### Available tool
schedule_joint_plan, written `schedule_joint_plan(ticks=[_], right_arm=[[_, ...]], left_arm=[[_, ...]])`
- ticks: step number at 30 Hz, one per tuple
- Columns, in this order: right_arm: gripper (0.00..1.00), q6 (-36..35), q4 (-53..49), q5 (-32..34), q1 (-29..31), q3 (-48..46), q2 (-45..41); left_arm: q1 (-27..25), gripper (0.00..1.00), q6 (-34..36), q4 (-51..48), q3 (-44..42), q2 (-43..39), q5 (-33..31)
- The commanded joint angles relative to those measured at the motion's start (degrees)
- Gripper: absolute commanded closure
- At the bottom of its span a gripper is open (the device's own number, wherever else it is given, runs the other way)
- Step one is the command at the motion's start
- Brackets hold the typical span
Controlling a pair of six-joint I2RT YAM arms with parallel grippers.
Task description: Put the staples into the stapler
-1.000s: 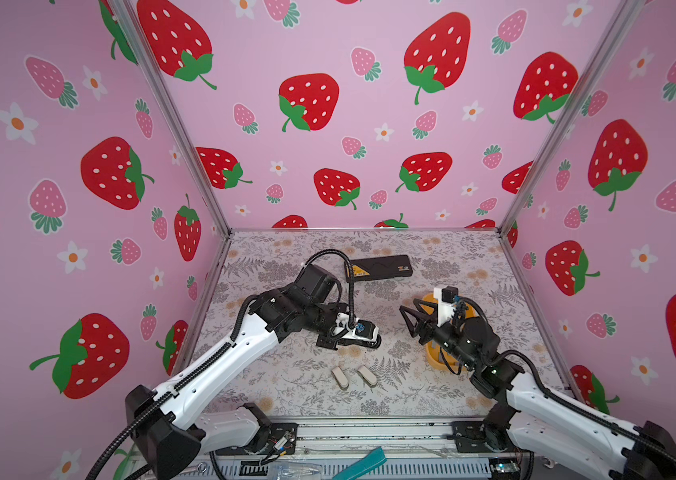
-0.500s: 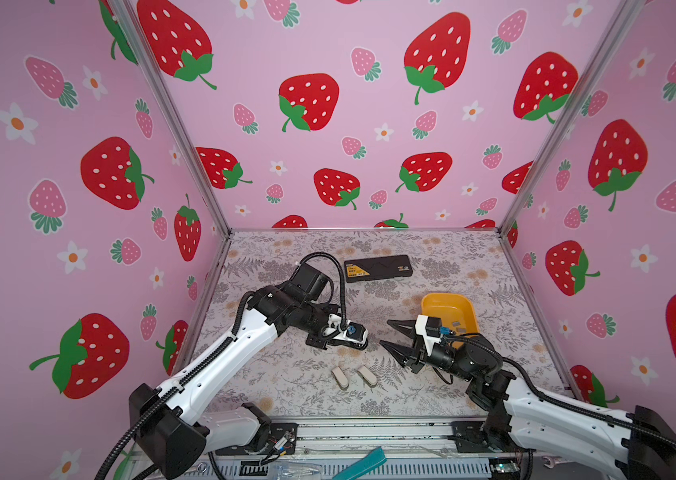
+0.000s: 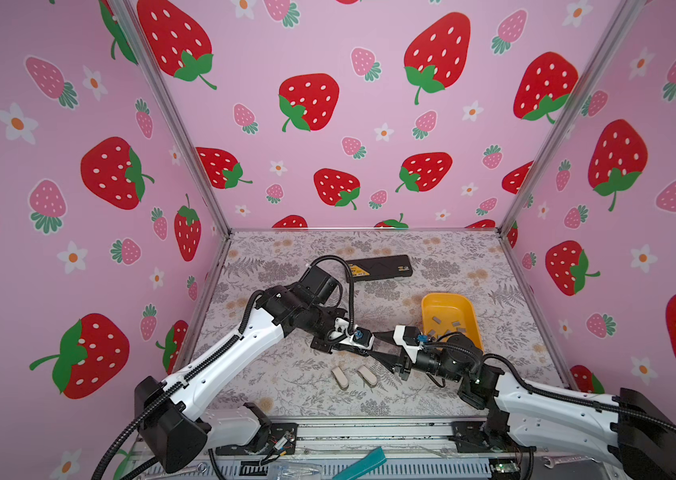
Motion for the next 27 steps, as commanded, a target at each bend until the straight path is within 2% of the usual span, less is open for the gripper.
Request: schedule_joint_plan(ticks=[1, 11, 15, 20, 27], right_arm=[[0.56, -1.71, -0.84, -0.88, 1.0, 2.35, 2.14], [0.56, -2.61, -3.4, -0.67, 2.07, 5.25, 7.37], [0.61, -2.69, -5.06, 1.06, 2.15, 6.46, 9.92], [0.73, -2.78, -8.78, 2.58, 2.16, 9.52, 14.22], [0.73, -2.59, -9.07, 1.18, 2.18, 10.34, 16.76]], left_arm=[[-0.32, 1.0, 0.39, -1.22, 1.57, -1.43, 2.68], [-0.39, 1.0, 0.06, -0.88, 1.17, -1.4, 3.44], [-0.41, 1.0, 0.27, -0.34, 0.41, -2.9, 4.65], [1.77, 1.0, 0.76, 1.86, -0.34, -6.25, 11.19], [4.54, 1.0, 1.57, 2.32, -1.11, -9.71, 15.18]])
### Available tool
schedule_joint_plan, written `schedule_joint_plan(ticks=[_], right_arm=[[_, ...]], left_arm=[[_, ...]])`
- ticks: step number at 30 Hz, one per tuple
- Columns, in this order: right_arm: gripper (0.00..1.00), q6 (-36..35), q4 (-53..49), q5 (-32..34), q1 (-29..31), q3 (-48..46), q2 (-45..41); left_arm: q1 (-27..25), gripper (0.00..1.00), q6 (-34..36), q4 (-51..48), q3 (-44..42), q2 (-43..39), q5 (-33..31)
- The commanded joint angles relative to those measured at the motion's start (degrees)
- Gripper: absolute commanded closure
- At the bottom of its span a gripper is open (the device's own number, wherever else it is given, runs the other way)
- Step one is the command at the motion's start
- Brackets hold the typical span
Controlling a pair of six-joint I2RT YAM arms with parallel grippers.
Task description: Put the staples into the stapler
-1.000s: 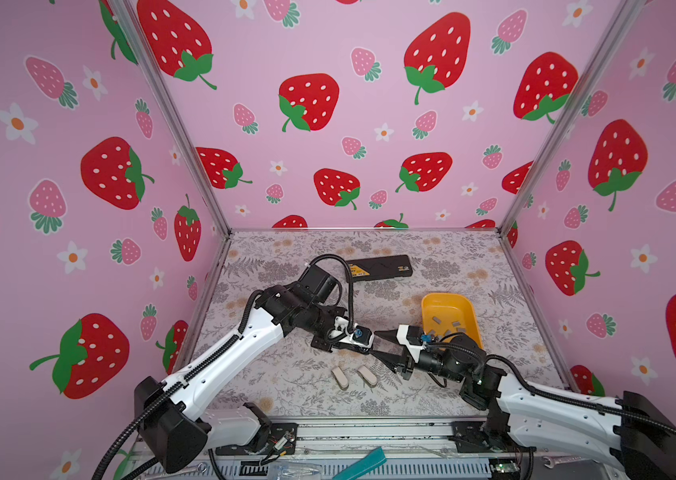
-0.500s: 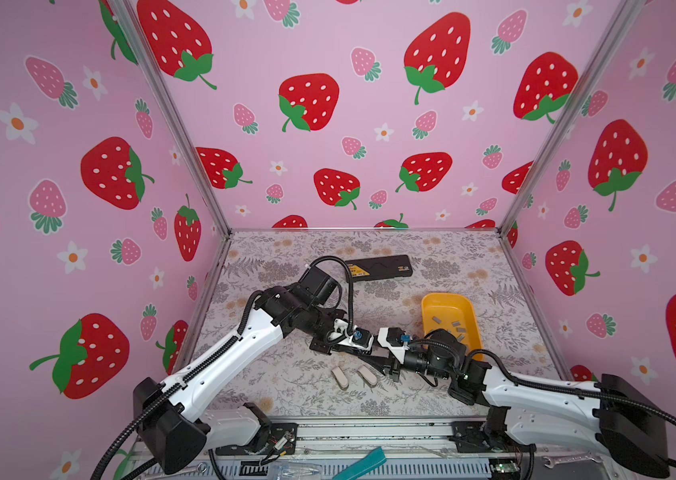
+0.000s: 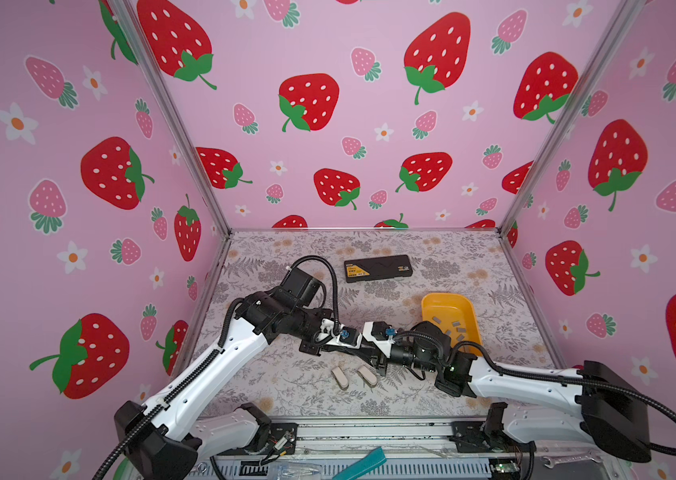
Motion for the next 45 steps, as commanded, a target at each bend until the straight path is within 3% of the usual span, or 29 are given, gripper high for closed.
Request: schedule_joint_plan(ticks=[1, 13, 32, 40, 43, 45], right_arm=[[0.73, -0.96, -7.19, 1.29, -0.16, 0.07, 3.29], [0.71, -2.26, -8.9, 2.55, -0.16, -0.04, 4.58], [0.65, 2.15, 1.62, 1.32, 0.45, -3.1, 3.56], [0.86, 1.86, 1.62, 3.49, 0.45, -3.53, 3.89], [0.99, 1.77, 1.68, 4.75, 0.45, -3.9, 3.97], [1.0, 1.91, 1.55, 5.46, 0.45, -3.73, 4.13]], left_arm=[[0.33, 1.0, 2.02, 3.14, 1.8, -3.0, 12.82], [4.25, 1.0, 3.98, 0.0, 2.89, -3.56, 18.72], [4.55, 1.0, 3.56, 0.59, 3.34, -0.15, 22.71], [5.42, 1.0, 3.39, 0.76, 3.55, -0.4, 23.55], [6.59, 1.0, 3.37, 1.02, 3.64, -0.48, 25.08], [7.61, 1.0, 3.21, 1.49, 3.73, -0.73, 26.79]])
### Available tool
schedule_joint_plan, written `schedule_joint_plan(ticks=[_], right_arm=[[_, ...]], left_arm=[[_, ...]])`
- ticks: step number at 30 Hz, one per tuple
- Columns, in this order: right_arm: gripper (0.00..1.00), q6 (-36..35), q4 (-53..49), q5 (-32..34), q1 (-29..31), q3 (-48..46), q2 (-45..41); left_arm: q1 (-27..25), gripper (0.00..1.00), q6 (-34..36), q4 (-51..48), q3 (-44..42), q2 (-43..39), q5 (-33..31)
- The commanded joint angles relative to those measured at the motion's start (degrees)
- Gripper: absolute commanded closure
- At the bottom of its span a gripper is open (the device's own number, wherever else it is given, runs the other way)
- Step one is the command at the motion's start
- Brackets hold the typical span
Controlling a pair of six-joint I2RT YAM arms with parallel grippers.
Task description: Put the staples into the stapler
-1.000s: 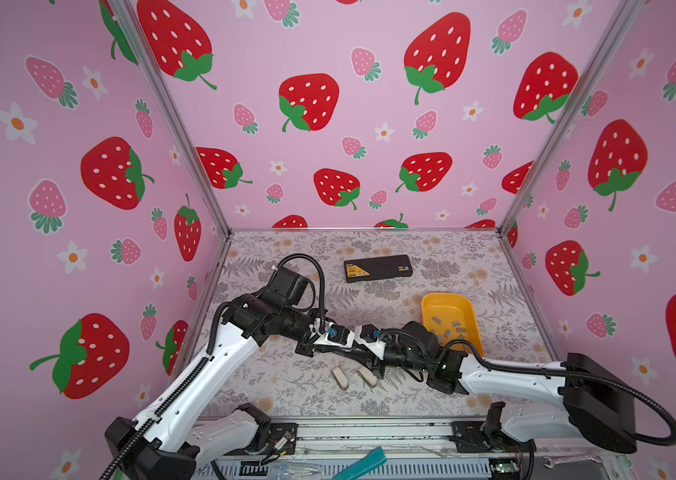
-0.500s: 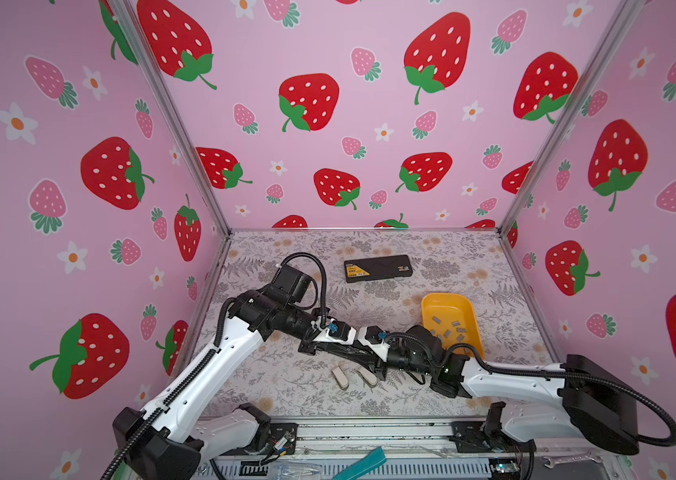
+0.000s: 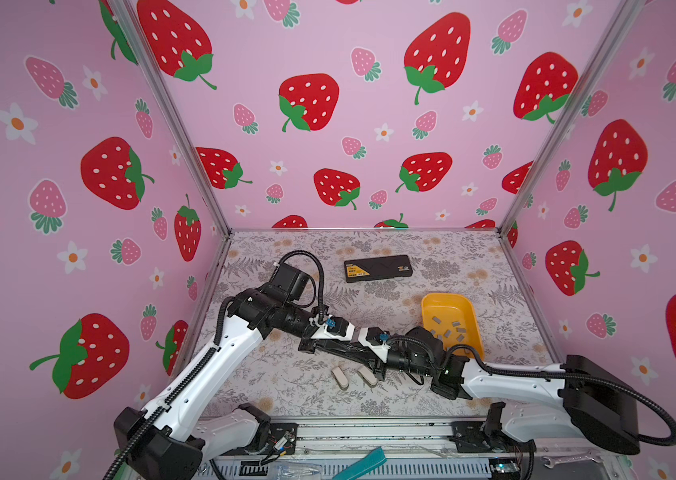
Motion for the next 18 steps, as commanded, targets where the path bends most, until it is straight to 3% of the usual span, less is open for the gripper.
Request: schedule_joint_plan(ticks=[1, 9, 14, 18], right_arm=[[1.0, 1.56, -0.49, 3.24, -0.2, -0.76, 0.56], [1.0, 2.87, -0.36, 7.54, -0.27, -2.27, -2.64], [1.0, 7.73, 3.16, 7.27, -0.29, -4.27, -5.41], [1.0, 8.79, 3.28, 3.2, -0.22, -4.19, -6.06]], left_arm=[[1.61, 1.0, 1.74, 2.23, 3.58, -1.38, 9.09], [7.48, 1.0, -0.92, 8.18, 1.22, -3.7, 14.4], [9.6, 1.0, -2.36, 10.94, 0.27, -4.13, 16.08], [10.34, 1.0, -3.47, 12.56, -0.37, -3.86, 16.43]])
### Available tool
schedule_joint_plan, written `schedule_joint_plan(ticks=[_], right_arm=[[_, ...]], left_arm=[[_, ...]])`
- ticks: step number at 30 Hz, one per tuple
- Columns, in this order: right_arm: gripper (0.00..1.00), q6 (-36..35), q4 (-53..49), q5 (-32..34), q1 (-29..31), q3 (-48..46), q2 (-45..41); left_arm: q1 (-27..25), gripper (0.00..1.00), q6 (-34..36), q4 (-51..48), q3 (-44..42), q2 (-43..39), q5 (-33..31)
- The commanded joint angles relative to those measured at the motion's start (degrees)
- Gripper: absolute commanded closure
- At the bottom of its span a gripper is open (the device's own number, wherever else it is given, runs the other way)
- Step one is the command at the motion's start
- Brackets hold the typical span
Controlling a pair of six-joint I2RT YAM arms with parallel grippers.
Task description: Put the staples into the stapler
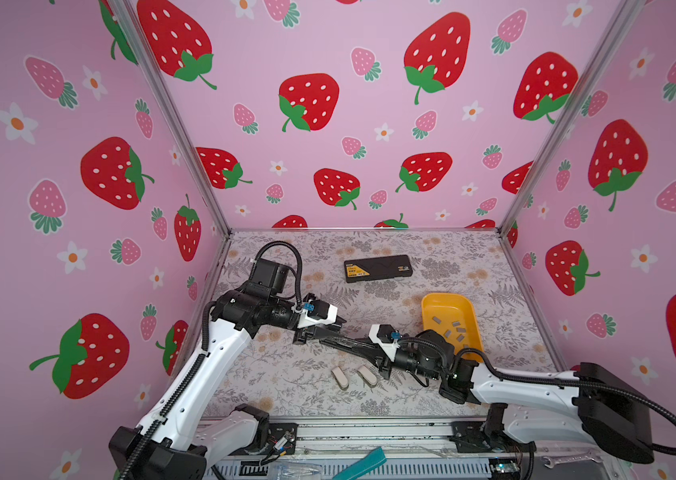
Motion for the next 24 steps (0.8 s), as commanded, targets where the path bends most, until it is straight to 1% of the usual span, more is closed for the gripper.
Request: schedule_joint_plan(ticks=[1, 2, 5, 9, 10, 13, 17, 22, 24], right_arm=[[1.0, 7.99, -0.21, 0.64, -0.12, -0.24, -1.01], [1.0, 8.58, -0.98, 0.66, -0.12, 0.2, -0.82], [1.0, 6.82, -1.42, 0.0, -0.12, 0.36, -0.57], [1.0, 8.62, 0.04, 1.44, -0.15, -1.23, -2.59], [1.0, 8.89, -0.95, 0.55, -0.16, -0.96, -3.29], [1.0, 6.18, -4.89, -4.75, -0.2, 0.57, -5.17], [1.0, 6.24, -3.59, -0.77, -0.2, -2.06, -9.37], [1.0, 5.3, -1.82, 0.06, -0.2, -5.15, -15.2], [1.0, 5.14, -1.4, 0.6, -0.2, -6.16, -16.64]], left_arm=[[2.02, 1.0, 0.5, 7.41, 0.67, -1.0, 3.49], [2.41, 1.0, 0.38, 7.53, 0.71, -0.81, 3.89], [3.02, 1.0, 0.12, 7.92, 0.67, -0.54, 4.18], [4.08, 1.0, -0.53, 8.75, 0.3, -0.38, 4.15], [4.37, 1.0, -1.06, 9.31, 0.18, -0.41, 4.24], [5.16, 1.0, -2.14, 10.33, -0.15, -0.37, 4.23], [6.1, 1.0, -2.62, 10.46, -0.03, -0.47, 4.24], [6.85, 1.0, -3.54, 11.82, -0.66, -0.26, 4.14], [6.99, 0.9, -3.78, 12.03, -0.75, -0.16, 4.02]])
